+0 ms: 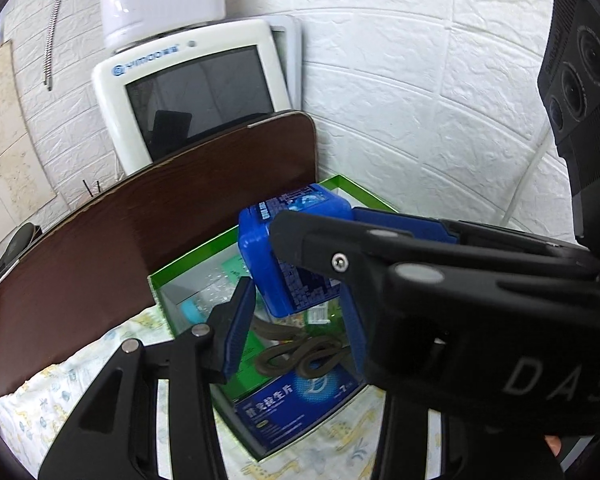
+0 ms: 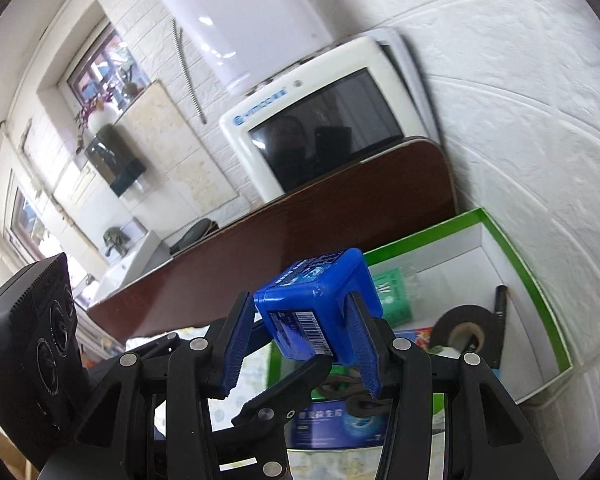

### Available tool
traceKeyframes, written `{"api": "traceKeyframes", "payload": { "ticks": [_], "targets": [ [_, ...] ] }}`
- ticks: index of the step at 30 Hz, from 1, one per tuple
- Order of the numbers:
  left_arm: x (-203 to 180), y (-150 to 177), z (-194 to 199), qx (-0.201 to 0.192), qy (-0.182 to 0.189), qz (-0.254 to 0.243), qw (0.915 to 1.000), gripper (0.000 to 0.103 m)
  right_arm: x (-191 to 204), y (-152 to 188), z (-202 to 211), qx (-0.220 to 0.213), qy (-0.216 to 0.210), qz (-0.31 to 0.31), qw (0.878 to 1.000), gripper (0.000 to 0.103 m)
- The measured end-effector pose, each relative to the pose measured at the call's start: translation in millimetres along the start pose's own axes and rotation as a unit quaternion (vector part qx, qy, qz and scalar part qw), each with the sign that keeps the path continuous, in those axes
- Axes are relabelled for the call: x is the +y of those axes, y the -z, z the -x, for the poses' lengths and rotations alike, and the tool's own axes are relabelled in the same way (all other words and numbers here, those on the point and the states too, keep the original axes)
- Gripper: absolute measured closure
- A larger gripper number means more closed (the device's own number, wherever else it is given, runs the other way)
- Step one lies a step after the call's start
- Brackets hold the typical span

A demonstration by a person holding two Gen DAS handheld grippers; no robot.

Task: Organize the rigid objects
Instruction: 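Lift the blue cube box, carry it into the green-rimmed box and release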

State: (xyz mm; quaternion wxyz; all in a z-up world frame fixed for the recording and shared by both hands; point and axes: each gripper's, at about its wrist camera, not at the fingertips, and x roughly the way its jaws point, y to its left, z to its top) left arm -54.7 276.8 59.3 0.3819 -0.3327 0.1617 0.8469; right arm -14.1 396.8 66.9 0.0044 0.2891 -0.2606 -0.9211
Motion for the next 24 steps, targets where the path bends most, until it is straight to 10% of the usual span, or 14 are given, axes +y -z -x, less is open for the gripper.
{"api": "traceKeyframes", "payload": {
  "ticks": [24],
  "targets": [
    [-34, -25, -66, 0.041, 0.000, -0.027, 0.9988, 0.060, -75, -1, -7, -0.003, 0.014, -0.063, 0.998, 0.053]
  ]
}}
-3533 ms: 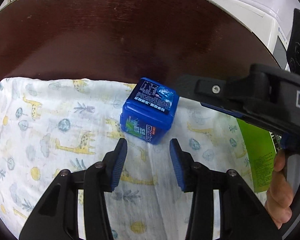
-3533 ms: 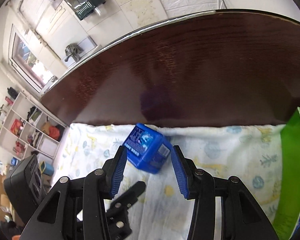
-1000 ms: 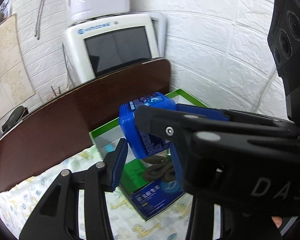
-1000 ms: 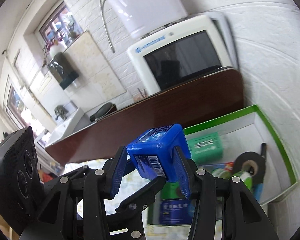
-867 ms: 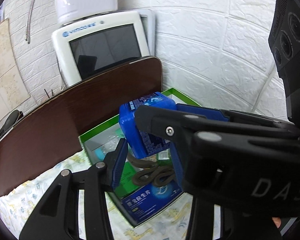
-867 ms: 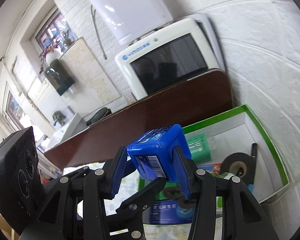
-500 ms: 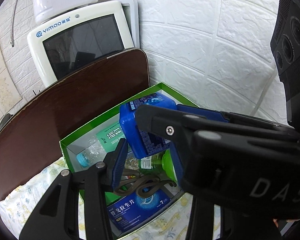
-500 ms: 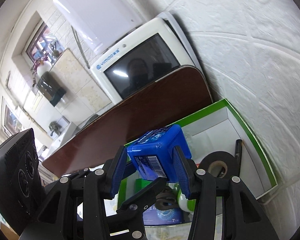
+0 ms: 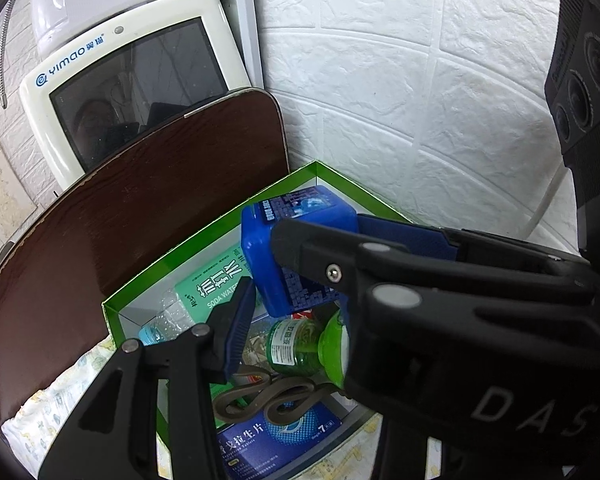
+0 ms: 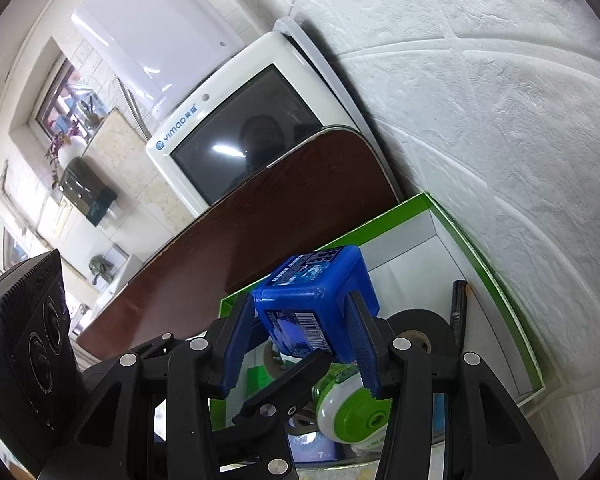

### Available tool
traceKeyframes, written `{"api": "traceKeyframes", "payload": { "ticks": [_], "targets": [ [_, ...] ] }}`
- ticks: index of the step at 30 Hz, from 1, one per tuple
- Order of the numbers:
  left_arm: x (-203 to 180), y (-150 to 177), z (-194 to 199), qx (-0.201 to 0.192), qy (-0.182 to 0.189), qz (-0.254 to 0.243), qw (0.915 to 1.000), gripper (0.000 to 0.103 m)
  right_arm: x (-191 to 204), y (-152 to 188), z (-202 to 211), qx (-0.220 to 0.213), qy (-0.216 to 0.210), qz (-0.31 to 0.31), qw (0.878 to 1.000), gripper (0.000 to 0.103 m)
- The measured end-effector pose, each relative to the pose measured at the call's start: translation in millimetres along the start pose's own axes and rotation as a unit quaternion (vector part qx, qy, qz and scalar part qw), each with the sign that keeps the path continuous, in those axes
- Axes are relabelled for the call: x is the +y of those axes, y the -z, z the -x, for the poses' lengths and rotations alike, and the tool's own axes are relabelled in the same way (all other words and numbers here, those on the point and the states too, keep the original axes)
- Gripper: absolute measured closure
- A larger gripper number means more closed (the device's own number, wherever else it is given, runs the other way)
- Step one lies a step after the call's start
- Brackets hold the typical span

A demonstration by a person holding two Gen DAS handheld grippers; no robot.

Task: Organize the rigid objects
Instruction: 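Lift the blue cube box, carry it into the green-rimmed box and release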

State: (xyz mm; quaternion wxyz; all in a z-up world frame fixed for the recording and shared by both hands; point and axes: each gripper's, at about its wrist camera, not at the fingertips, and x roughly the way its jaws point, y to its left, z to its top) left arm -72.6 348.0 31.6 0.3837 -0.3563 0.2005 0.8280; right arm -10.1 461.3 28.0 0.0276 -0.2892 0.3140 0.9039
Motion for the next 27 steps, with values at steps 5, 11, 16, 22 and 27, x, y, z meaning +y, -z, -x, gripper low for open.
{"api": "traceKeyframes", "payload": {
  "ticks": [5, 11, 16, 22, 27],
  "targets": [
    [1, -1, -8, 0.005, 0.003, 0.005, 1.0000, 0.060, -5, -1, -4, 0.004, 0.005, -0.004, 1.000, 0.053],
    [1, 1, -16, 0.014, 0.008, 0.005, 0.9999, 0.060, -11, 0, -10, 0.011, 0.011, -0.011, 1.000, 0.053],
    [-2, 2, -23, 0.017, 0.011, 0.005, 0.9998, 0.060, -16, 3, -15, 0.016, 0.022, -0.014, 1.000, 0.053],
    [-5, 5, -21, 0.010, -0.002, 0.000, 1.0000, 0.061, -21, 7, -19, 0.026, 0.046, -0.014, 0.999, 0.053],
    [5, 10, -15, 0.007, -0.011, 0.021, 0.9997, 0.049, -27, 10, -15, 0.023, 0.053, -0.025, 0.998, 0.053]
  ]
}}
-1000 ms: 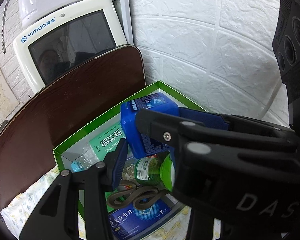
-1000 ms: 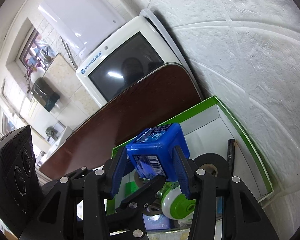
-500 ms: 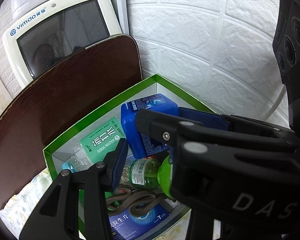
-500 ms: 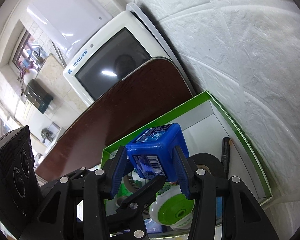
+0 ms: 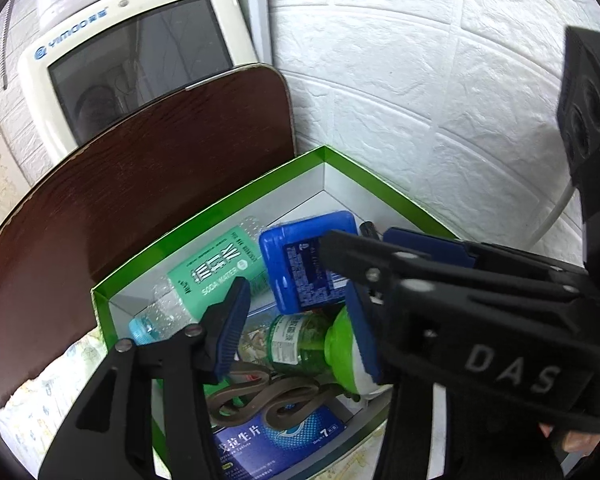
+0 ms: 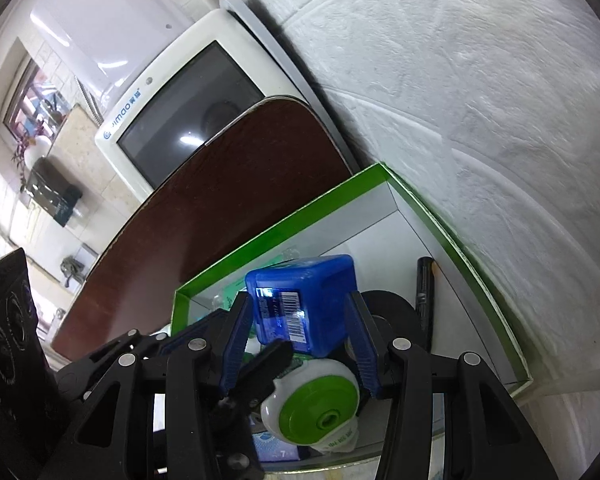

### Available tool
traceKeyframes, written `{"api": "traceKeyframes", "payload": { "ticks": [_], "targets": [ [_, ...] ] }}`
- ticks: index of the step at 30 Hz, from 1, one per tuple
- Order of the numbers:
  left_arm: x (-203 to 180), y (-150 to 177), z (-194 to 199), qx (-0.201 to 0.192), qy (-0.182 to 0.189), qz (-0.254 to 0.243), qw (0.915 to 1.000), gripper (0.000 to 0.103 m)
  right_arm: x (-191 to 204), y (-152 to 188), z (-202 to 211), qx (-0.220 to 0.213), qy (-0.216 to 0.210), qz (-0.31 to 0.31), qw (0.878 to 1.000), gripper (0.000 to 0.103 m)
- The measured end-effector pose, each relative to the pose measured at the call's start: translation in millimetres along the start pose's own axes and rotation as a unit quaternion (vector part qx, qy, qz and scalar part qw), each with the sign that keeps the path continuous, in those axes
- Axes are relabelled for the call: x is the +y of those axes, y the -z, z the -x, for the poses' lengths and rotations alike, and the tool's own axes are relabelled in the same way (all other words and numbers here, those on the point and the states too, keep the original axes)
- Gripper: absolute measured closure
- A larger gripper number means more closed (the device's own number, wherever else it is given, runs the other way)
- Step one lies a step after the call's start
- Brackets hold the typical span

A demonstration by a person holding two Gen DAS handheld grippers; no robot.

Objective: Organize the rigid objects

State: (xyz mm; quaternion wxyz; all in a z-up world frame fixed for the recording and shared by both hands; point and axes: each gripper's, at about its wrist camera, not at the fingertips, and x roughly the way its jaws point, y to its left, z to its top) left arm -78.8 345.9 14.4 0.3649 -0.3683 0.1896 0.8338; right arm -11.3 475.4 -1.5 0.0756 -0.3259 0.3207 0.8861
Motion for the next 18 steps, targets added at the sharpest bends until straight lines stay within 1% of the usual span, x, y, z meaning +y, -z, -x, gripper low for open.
{"api": "traceKeyframes", "payload": {
  "ticks": [2, 5, 7, 9, 12, 13, 15, 18],
  "targets": [
    [5, 3, 3, -0.001, -0.008, 0.007, 0.9999, 0.044, 1, 3, 3, -0.003, 0.007, 0.003, 1.000, 0.053],
    [10, 9, 10, -0.001, -0.014, 0.014, 0.9998, 0.044, 7, 6, 10, -0.010, 0.016, 0.012, 1.000, 0.053],
    [13, 15, 16, -0.004, -0.026, 0.015, 0.9996, 0.044, 11, 9, 16, -0.016, 0.020, 0.019, 1.000, 0.053],
    [16, 20, 24, -0.008, -0.037, 0.013, 0.9992, 0.041, 15, 12, 22, -0.021, 0.025, 0.023, 0.999, 0.053],
    [22, 30, 39, -0.017, -0.049, 0.017, 0.9985, 0.040, 19, 17, 32, -0.027, 0.033, 0.028, 0.999, 0.053],
    [24, 33, 44, -0.021, -0.050, 0.020, 0.9983, 0.038, 21, 21, 35, -0.028, 0.037, 0.030, 0.998, 0.052],
    [28, 41, 56, -0.029, -0.054, 0.026, 0.9978, 0.029, 23, 27, 41, -0.031, 0.041, 0.030, 0.998, 0.051],
    [31, 54, 69, -0.040, -0.063, 0.034, 0.9966, 0.027, 25, 43, 48, -0.032, 0.040, 0.024, 0.998, 0.049]
  ]
}}
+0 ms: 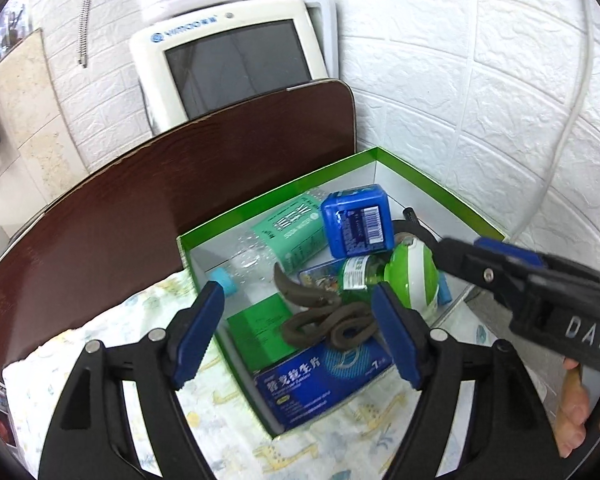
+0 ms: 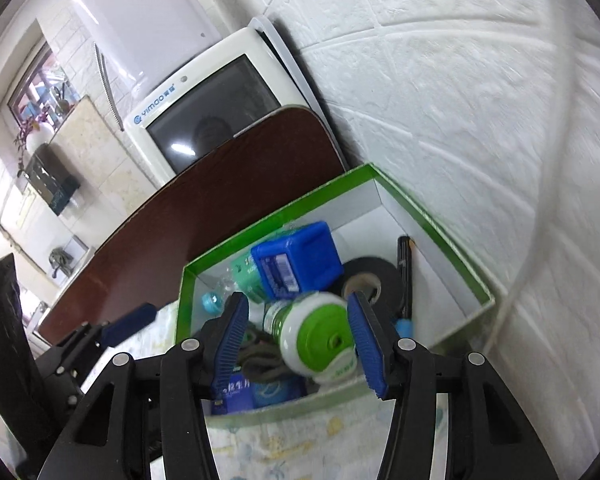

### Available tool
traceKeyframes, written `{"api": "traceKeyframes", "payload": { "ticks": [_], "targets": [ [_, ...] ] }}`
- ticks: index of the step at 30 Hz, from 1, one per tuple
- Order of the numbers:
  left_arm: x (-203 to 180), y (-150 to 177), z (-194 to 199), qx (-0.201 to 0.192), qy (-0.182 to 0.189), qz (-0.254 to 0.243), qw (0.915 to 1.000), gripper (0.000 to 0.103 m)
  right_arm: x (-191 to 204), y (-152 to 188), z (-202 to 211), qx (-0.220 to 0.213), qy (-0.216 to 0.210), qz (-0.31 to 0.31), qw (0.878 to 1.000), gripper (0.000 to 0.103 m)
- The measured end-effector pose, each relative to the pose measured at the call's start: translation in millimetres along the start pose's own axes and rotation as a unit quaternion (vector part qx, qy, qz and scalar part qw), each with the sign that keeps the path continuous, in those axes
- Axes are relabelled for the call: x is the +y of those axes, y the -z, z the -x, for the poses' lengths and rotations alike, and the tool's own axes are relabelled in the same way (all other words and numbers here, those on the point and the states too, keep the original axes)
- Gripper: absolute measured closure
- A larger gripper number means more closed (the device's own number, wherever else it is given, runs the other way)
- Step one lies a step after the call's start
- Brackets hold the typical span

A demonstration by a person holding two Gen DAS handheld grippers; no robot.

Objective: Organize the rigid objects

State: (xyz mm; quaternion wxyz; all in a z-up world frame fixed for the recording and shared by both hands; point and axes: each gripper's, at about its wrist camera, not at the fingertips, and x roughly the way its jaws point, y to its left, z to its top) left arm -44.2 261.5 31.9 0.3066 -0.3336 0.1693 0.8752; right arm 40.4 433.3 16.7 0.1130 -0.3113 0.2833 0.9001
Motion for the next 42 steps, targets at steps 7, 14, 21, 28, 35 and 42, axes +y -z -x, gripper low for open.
{"api": "traceKeyframes", "payload": {
  "ticks": [7, 14, 21, 28, 35, 42],
  "targets": [
    [8, 34, 12, 0.024, -0.015, 0.020, 0.9994, 0.015, 21, 40, 18, 0.005, 0.020, 0.039, 0.999, 0.044],
    [20, 60, 33, 0.021, -0.021, 0.056, 0.9980, 0.010, 47, 62, 47, -0.017, 0.047, 0.099, 0.994, 0.029],
    [28, 76, 50, 0.007, -0.019, 0.075, 0.9970, 0.006, 61, 76, 61, -0.016, 0.056, 0.116, 0.991, 0.022],
    [27, 82, 60, -0.001, -0.013, 0.070, 0.9974, 0.006, 66, 86, 71, -0.016, 0.067, 0.118, 0.991, 0.022],
    [26, 86, 67, -0.014, -0.010, 0.065, 0.9977, 0.005, 64, 87, 75, -0.014, 0.081, 0.117, 0.990, 0.022],
    [27, 86, 68, -0.013, -0.003, 0.069, 0.9976, 0.005, 63, 87, 75, -0.010, 0.090, 0.113, 0.989, 0.022]
  ]
}}
